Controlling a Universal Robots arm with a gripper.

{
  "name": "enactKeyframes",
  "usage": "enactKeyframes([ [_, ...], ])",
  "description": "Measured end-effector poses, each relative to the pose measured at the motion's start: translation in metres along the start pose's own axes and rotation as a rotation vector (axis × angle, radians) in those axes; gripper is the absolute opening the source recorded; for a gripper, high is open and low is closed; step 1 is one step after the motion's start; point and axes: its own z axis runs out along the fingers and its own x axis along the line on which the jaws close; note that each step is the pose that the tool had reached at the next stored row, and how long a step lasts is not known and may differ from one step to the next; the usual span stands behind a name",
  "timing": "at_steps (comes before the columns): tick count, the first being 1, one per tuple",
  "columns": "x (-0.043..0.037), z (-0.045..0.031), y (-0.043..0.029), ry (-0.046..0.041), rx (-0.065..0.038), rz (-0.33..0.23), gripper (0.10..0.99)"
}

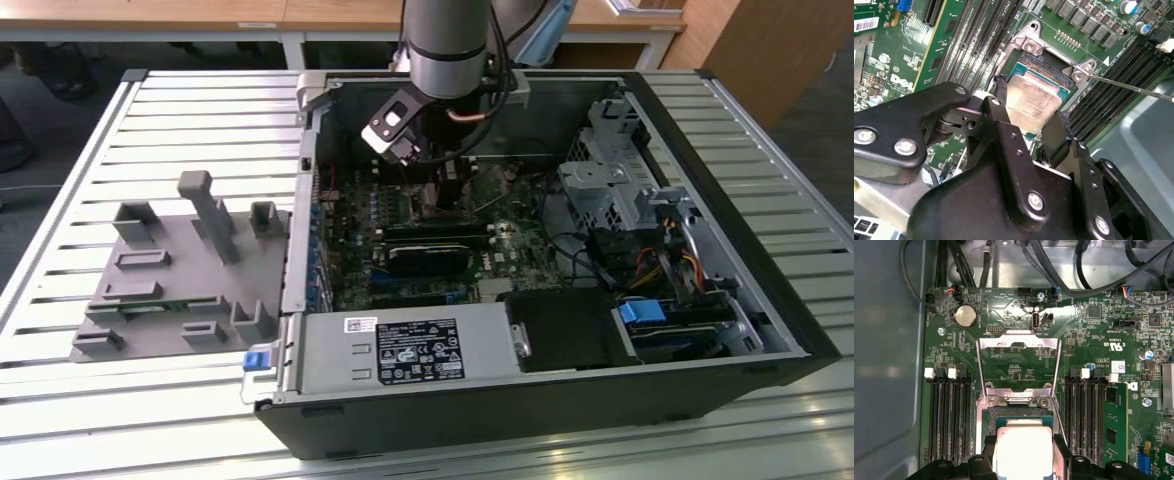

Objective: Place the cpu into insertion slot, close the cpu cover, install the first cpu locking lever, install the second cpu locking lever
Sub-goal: 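Place the cpu into insertion slot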

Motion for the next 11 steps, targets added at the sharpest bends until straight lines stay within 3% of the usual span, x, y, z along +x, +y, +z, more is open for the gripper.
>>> enactKeyframes([
  [11,0.0023,0.0106,-0.0007,-0.0003,0.001,0.003,0.529],
])
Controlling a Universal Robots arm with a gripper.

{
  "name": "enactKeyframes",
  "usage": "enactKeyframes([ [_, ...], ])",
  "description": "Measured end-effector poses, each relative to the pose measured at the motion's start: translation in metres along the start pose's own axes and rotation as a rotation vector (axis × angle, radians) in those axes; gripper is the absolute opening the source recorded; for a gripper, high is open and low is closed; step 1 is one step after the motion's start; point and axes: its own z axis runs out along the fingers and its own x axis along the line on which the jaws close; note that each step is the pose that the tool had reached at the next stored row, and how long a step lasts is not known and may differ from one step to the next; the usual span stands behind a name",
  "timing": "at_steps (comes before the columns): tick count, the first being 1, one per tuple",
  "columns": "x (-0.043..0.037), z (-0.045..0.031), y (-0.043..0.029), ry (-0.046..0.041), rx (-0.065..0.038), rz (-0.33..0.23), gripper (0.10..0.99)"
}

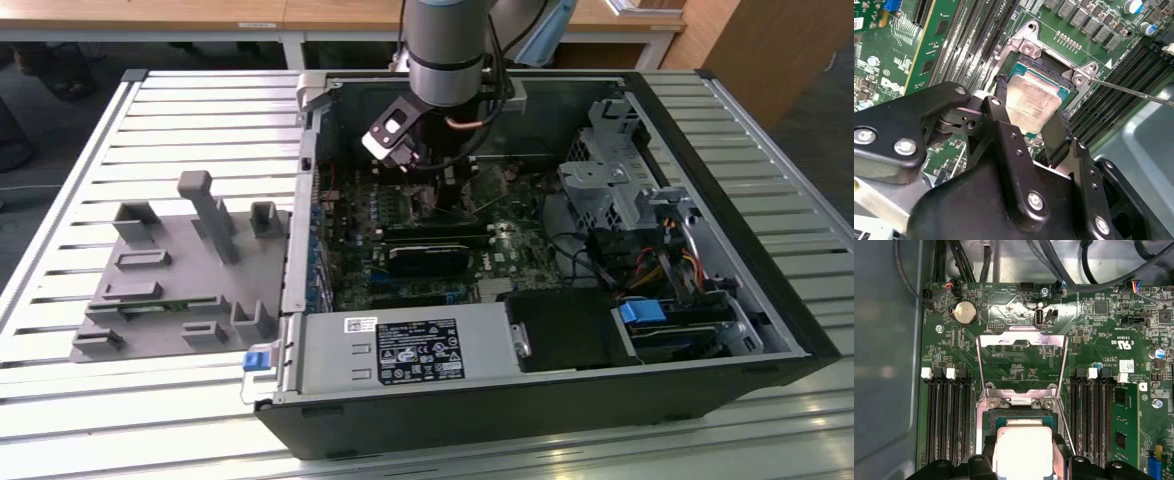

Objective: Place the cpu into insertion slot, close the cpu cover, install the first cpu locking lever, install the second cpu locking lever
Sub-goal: 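Place the cpu into insertion slot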

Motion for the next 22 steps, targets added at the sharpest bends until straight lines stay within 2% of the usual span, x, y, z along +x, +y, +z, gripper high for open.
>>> enactKeyframes([
  [22,0.0027,0.0109,-0.0008,-0.004,0.0,0.016,0.529],
])
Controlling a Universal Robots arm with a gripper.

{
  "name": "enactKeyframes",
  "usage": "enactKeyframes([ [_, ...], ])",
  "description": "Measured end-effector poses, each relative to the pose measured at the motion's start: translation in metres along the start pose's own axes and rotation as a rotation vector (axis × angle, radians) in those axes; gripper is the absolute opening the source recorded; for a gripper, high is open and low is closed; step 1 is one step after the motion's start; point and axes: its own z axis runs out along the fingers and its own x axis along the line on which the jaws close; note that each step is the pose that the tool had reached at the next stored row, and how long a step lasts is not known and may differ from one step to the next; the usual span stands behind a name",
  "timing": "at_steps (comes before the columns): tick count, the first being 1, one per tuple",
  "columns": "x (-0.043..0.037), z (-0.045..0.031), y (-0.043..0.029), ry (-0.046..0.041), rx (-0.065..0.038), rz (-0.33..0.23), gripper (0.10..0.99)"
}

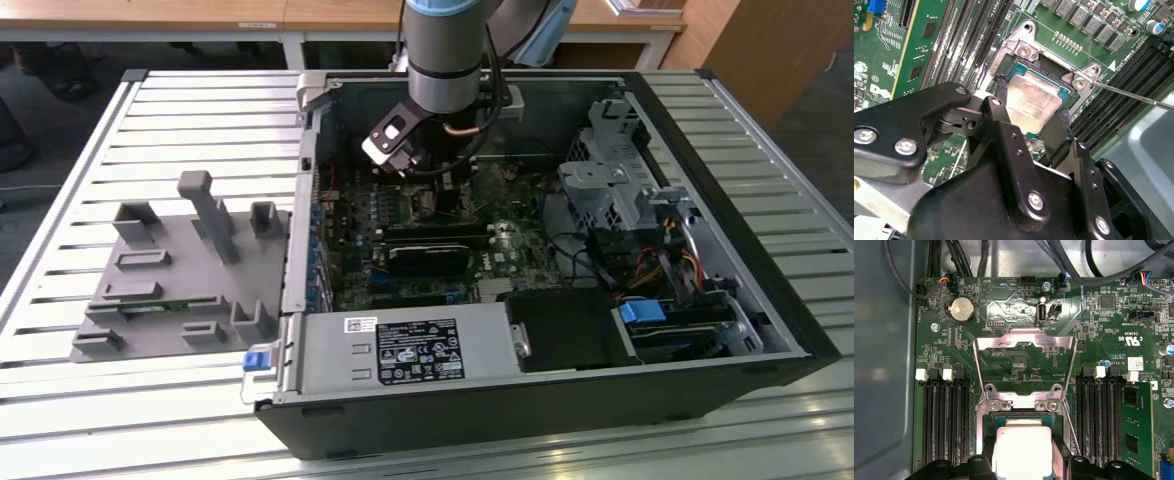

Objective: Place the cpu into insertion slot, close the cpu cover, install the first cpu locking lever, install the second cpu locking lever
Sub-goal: 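Place the cpu into insertion slot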

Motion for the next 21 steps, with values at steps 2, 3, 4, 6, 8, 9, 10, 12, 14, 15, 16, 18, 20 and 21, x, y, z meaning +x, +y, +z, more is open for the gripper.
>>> enactKeyframes([
  [2,0.0,0.0001,0.0,0.0002,0.0,0.0,0.529],
  [3,0.0,0.0001,0.0,0.0002,0.0,0.0,0.529],
  [4,0.0,0.0001,0.0,0.0002,0.0,0.0,0.529],
  [6,0.0,0.0002,0.0,0.0002,0.0,0.0,0.529],
  [8,0.0,0.0002,0.0,0.0002,0.0,0.0,0.541],
  [9,0.0,0.0002,0.0,0.0003,0.0,0.0,0.541],
  [10,0.0,0.0003,0.0,0.0002,0.0,0.0,0.604],
  [12,0.0,0.0003,0.0,0.0003,0.0,0.0,0.604],
  [14,0.0,0.0003,0.0,0.0003,0.0,0.0,0.604],
  [15,0.0001,0.0002,0.0,0.0004,0.0,0.0,0.604],
  [16,0.0,-0.0002,0.0,0.0003,0.0,0.0,0.604],
  [18,0.0001,-0.0015,0.0001,0.0002,0.0,0.0,0.604],
  [20,0.0001,-0.0035,0.0002,0.0003,0.0,0.0,0.604],
  [21,0.0001,-0.0046,0.0003,0.0003,0.0,0.0,0.604],
])
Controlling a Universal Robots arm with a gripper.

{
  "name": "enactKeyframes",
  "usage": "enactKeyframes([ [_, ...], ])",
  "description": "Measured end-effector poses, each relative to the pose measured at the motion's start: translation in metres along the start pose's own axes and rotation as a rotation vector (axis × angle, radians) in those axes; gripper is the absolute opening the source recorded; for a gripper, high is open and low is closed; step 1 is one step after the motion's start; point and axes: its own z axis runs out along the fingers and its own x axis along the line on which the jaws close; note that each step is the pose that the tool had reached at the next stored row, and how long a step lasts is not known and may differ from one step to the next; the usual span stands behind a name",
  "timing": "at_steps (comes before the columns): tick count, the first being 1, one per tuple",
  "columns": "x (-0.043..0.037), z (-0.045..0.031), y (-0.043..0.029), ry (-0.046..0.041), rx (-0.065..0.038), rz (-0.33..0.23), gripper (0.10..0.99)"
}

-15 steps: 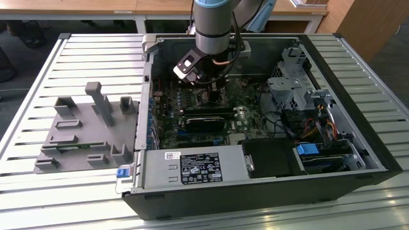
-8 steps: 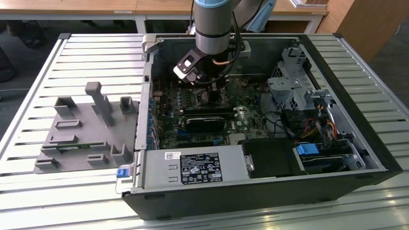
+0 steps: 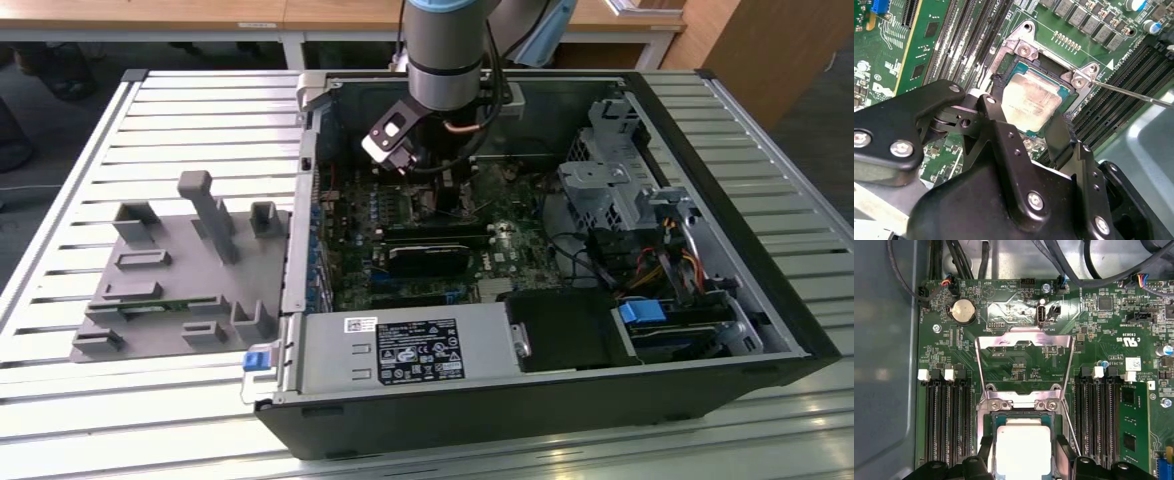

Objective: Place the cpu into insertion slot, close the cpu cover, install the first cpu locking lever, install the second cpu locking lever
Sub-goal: 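Place the cpu into insertion slot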

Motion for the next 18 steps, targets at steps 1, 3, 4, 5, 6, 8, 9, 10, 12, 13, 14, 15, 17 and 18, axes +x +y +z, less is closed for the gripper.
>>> enactKeyframes([
  [1,0.0,-0.0012,0.0001,0.0,0.0,0.0,0.604],
  [3,0.0001,-0.0038,0.0002,-0.0001,0.0,0.0,0.604],
  [4,0.0001,-0.005,0.0003,0.0,0.001,0.0,0.588],
  [5,0.0001,-0.0063,0.0005,0.0,0.001,0.0,0.525],
  [6,0.0001,-0.0075,0.0007,-0.0002,0.003,0.0,0.525],
  [8,0.0002,-0.0088,0.0013,-0.0001,0.006,0.0,0.408],
  [9,0.0002,-0.009,0.0016,0.0,0.008,0.0,0.349],
  [10,0.0002,-0.0091,0.0019,0.0001,0.01,0.0,0.349],
  [12,0.0002,-0.0094,0.0023,-0.0002,0.012,0.0,0.29],
  [13,0.0002,-0.0097,0.0023,-0.0004,0.012,0.0,0.231],
  [14,0.0002,-0.0098,0.0023,-0.0003,0.012,0.0,0.173],
  [15,0.0002,-0.01,0.0023,-0.0004,0.012,0.0,0.114],
  [17,0.0002,-0.0109,0.0023,-0.0006,0.013,0.0,0.114],
  [18,0.0002,-0.0113,0.0024,-0.0004,0.013,0.0,0.106],
])
